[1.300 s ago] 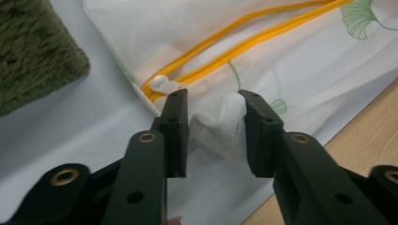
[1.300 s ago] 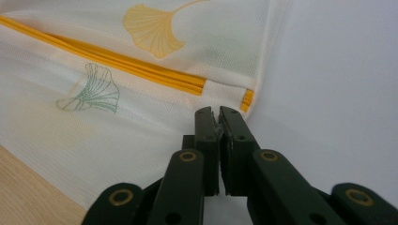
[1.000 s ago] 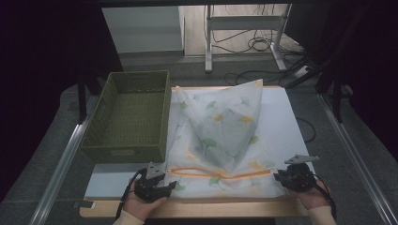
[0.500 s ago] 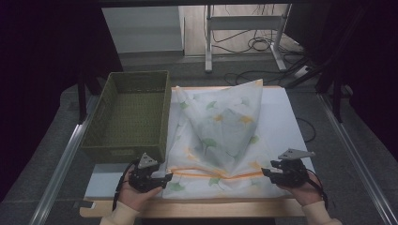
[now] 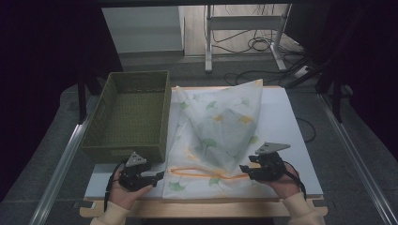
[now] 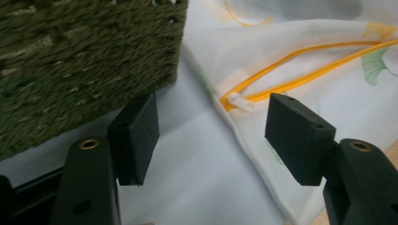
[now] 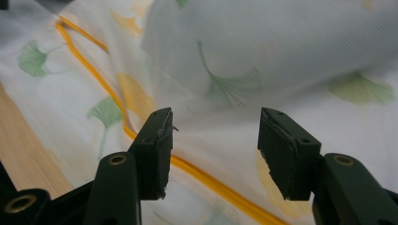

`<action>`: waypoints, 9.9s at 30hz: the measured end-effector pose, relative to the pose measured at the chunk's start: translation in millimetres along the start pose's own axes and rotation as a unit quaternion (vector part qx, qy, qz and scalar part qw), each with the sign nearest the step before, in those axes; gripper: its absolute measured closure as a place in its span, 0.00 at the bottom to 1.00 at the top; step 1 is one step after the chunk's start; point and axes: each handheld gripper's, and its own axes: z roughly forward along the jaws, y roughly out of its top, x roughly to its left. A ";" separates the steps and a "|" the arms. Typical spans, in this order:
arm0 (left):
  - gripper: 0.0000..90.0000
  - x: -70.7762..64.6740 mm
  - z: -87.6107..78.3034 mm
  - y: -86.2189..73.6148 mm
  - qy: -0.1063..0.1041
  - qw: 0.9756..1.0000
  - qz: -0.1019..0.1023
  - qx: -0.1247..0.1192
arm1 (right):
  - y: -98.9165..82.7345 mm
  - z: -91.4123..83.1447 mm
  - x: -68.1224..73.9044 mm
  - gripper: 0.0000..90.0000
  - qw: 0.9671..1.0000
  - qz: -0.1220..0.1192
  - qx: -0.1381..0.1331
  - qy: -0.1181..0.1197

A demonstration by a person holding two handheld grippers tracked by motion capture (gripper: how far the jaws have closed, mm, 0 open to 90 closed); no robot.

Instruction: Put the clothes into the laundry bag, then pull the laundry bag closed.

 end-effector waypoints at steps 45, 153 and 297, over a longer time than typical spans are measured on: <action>0.38 4.1 -3.8 -12.3 0.012 1.000 0.000 -0.001 | 80.3 106.7 105.3 0.57 0.989 -0.074 0.047 0.121; 0.37 6.3 7.7 -2.0 -0.004 1.000 0.016 -0.004 | 97.6 166.1 135.4 1.00 0.980 -0.117 0.112 0.115; 0.97 12.0 23.6 13.5 -0.117 0.991 -0.063 -0.010 | 39.8 106.1 67.1 1.00 0.989 -0.072 0.113 0.069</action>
